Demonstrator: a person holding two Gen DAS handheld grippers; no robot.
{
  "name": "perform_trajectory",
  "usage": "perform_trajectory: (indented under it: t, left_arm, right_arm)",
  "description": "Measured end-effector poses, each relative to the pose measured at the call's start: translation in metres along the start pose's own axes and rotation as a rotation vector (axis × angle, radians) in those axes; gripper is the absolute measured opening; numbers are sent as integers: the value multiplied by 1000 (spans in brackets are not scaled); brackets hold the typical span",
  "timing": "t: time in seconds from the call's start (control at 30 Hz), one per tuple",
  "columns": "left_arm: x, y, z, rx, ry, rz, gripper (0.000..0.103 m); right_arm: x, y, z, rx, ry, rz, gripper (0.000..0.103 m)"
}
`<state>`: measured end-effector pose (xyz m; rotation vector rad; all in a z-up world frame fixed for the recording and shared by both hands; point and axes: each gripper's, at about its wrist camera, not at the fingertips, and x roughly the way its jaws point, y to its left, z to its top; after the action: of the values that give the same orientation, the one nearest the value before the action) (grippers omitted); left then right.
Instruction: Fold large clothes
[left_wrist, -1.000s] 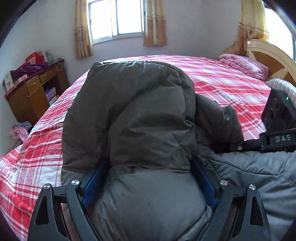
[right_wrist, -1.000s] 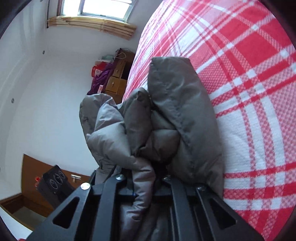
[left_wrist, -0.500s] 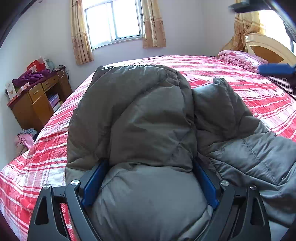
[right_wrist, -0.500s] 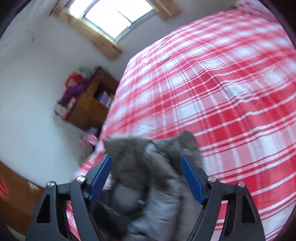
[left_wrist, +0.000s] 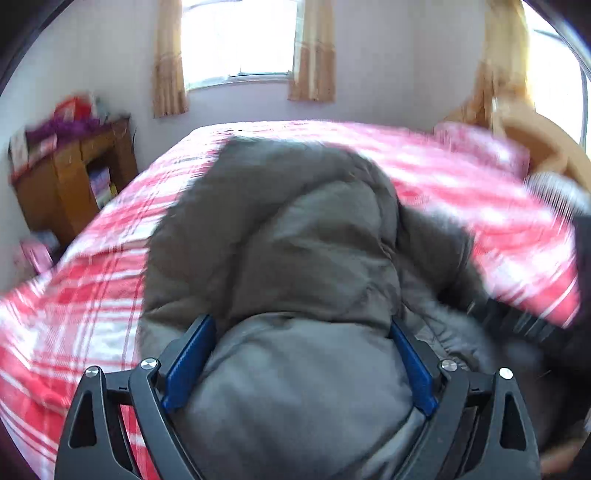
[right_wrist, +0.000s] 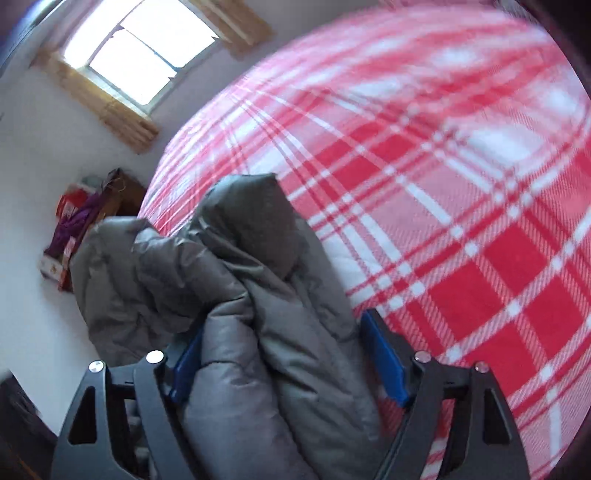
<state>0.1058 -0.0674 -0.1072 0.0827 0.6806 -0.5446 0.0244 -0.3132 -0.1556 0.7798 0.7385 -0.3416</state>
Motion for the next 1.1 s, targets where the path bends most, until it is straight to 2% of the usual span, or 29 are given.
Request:
perform_trajectory:
  t: [0.07, 0.1, 0.23, 0.3, 0.4, 0.47, 0.5, 0.53, 0.57, 0.63, 0.77, 0.87, 0.9, 0.93, 1.0, 1.03, 1.1]
  left_arm:
    - [-18, 23, 1, -87, -31, -32, 92]
    - [-28, 37, 0, -126, -45, -24, 92]
    - [-41, 64, -2, -212, -47, -63, 92]
    - [-54, 73, -2, -271, -108, -71, 92]
    - [-70, 77, -3, -321, -205, -146, 92]
    - [-54, 77, 1, -317, -150, -137, 92]
    - [-37, 79, -1, -321, -86, -129, 92]
    - [-15, 83, -6, -357, 0, -153, 92]
    - [-2, 88, -11, -404, 55, -199, 92]
    - [28, 101, -29, -579, 177, -354, 92]
    - [30, 92, -21, -495, 178, -337, 92]
    - [37, 84, -17, -464, 175, -344, 92]
    - [37, 81, -16, -455, 176, -350, 90]
    - [35, 78, -15, -445, 177, -358, 82]
    - [30, 73, -15, -444, 176, -377, 70]
    - [25, 73, -15, -442, 170, -383, 64]
    - [13, 69, -16, -428, 154, -378, 60]
  right_arm:
    - [2, 0, -3, -59, -32, -2, 81]
    - [2, -3, -3, -56, -35, 14, 82]
    - [9, -1, 1, -115, 2, 38, 91]
    - [12, 2, 3, -158, 22, 43, 94]
    - [15, 3, 3, -191, 34, 49, 95]
    - [14, 2, 2, -200, 33, 61, 95]
    - [17, 1, 1, -200, 31, 67, 96]
    - [18, 1, 1, -201, 32, 74, 97]
    - [19, 1, 2, -207, 37, 77, 98]
    - [21, 4, 2, -242, 60, 82, 99]
    - [26, 7, 5, -387, 120, 134, 99]
    - [33, 11, 9, -448, 162, 151, 98]
    - [36, 14, 9, -466, 170, 149, 98]
    - [39, 18, 10, -485, 181, 151, 98]
    - [42, 22, 9, -501, 193, 155, 92]
    - [41, 22, 9, -499, 198, 163, 81]
    - [35, 24, 6, -461, 219, 198, 62]
